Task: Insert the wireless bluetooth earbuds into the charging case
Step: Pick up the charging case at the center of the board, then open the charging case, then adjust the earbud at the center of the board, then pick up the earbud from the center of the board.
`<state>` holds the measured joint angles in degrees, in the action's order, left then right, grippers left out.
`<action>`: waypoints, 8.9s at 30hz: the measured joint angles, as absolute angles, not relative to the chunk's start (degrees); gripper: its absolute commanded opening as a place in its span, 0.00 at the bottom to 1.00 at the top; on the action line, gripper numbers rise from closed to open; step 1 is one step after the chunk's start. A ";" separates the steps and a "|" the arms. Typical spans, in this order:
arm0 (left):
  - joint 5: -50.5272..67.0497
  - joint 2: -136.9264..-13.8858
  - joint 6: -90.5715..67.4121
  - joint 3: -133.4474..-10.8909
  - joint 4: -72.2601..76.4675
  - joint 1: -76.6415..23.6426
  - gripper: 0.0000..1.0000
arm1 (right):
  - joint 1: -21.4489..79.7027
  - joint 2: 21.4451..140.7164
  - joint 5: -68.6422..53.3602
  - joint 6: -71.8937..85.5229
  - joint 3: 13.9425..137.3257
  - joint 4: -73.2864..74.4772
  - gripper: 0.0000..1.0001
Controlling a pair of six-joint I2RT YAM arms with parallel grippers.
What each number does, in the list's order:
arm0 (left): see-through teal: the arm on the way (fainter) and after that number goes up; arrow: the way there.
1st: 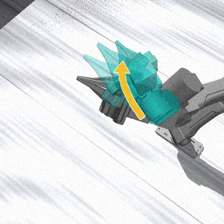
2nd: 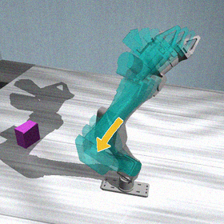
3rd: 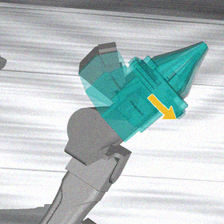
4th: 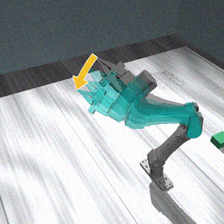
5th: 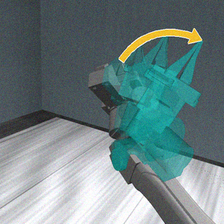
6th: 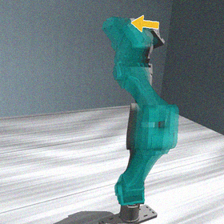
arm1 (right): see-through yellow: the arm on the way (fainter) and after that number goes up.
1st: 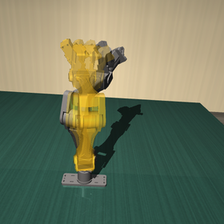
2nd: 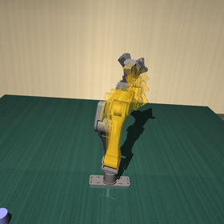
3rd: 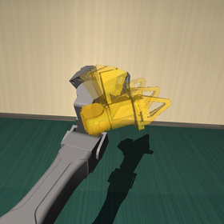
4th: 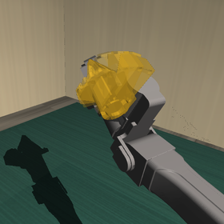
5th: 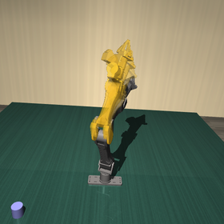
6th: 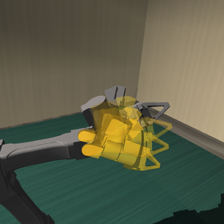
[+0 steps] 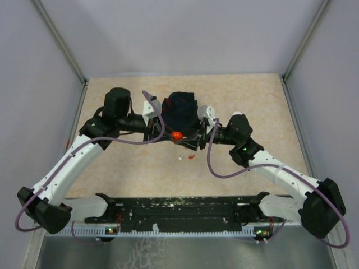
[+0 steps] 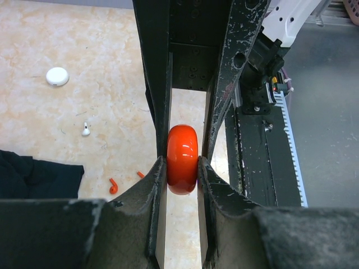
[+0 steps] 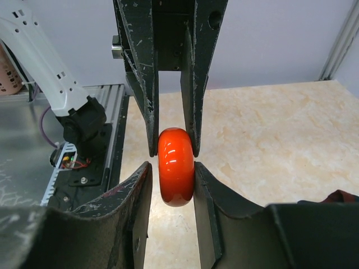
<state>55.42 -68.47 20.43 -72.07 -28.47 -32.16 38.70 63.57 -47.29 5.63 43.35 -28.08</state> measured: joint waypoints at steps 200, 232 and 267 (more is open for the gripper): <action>-8.40 -101.62 -30.17 -60.27 -12.51 -45.45 0.36 | 38.70 34.89 -10.37 -2.94 4.36 -44.12 0.00; -9.08 -105.21 -13.34 -63.70 -12.21 -45.08 0.19 | 38.70 34.89 -10.83 -2.76 4.36 -44.12 0.00; -11.99 -97.27 -38.70 -61.76 -17.52 -40.05 0.49 | 38.70 35.62 -12.14 -2.31 4.36 -44.34 0.00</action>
